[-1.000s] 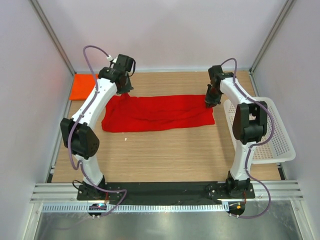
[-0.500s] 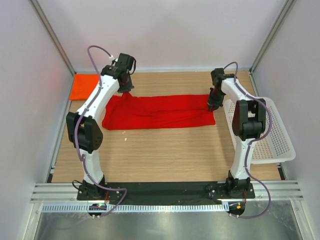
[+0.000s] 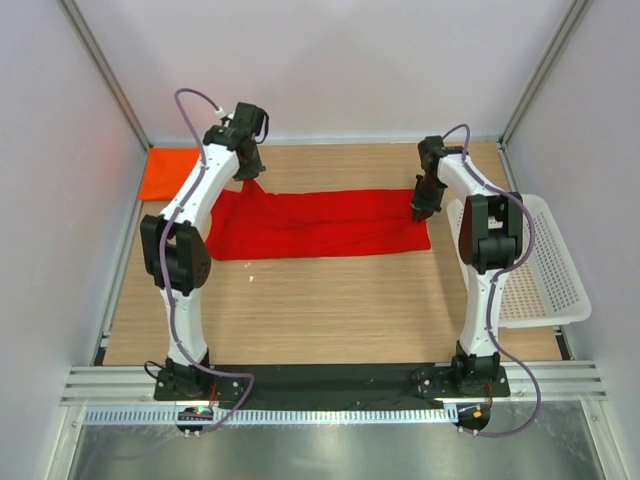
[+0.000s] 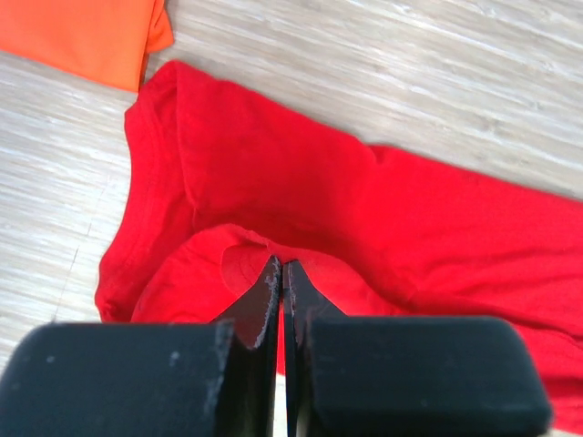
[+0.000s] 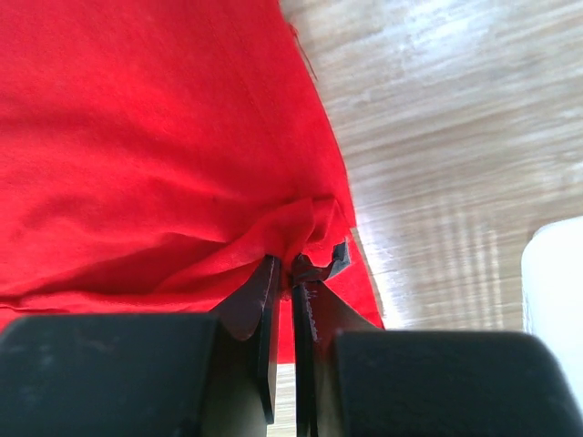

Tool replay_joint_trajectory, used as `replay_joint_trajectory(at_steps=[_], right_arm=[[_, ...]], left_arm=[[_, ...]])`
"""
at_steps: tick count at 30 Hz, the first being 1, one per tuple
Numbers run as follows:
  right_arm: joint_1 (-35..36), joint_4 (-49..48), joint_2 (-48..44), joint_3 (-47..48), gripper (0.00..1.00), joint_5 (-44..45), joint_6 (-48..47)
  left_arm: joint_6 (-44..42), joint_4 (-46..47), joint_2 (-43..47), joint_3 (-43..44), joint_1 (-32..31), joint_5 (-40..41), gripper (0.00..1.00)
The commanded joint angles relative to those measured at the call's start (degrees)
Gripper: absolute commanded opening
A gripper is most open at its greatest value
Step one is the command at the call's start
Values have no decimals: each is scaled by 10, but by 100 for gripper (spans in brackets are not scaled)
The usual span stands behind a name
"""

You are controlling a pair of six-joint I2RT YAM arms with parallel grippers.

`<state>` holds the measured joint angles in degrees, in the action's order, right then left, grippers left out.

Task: Fold and stack the t-shirts
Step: Fold the tshirt

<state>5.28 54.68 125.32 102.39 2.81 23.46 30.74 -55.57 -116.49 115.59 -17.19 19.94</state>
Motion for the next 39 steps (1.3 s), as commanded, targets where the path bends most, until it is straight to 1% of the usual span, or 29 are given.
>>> replay_joint_trajectory(at_steps=[1,5,7,9,10,11,14,17,35,39], right_arm=[[-1,10,3,40,10,-3,0],[-1,21,12,56,18,-1,-3],[-1,25,19,64,20,-2,-3],[-1,27,20,74,22,3,-7],[-1,27,21,77,22,6,-7],[-1,28,23,82,21,7,-9],[-2,41,33,103,19,6,-7],[-1,41,38,105,17,0,-3],[-3,47,56,112,18,9,6],[-4,51,65,124,18,11,4]], left_arm=[[-10,3,-15,40,5,11,0],[-14,6,-26,42,5,7,0],[-22,14,-34,46,6,0,0],[-23,2,-51,72,7,3,0],[-23,-2,-51,72,7,3,0],[-25,-8,-62,94,7,4,0],[-28,-21,-73,119,8,17,0],[-30,-16,-69,119,10,18,0],[-31,18,-88,130,11,-37,0],[-28,16,-97,133,11,-30,0]])
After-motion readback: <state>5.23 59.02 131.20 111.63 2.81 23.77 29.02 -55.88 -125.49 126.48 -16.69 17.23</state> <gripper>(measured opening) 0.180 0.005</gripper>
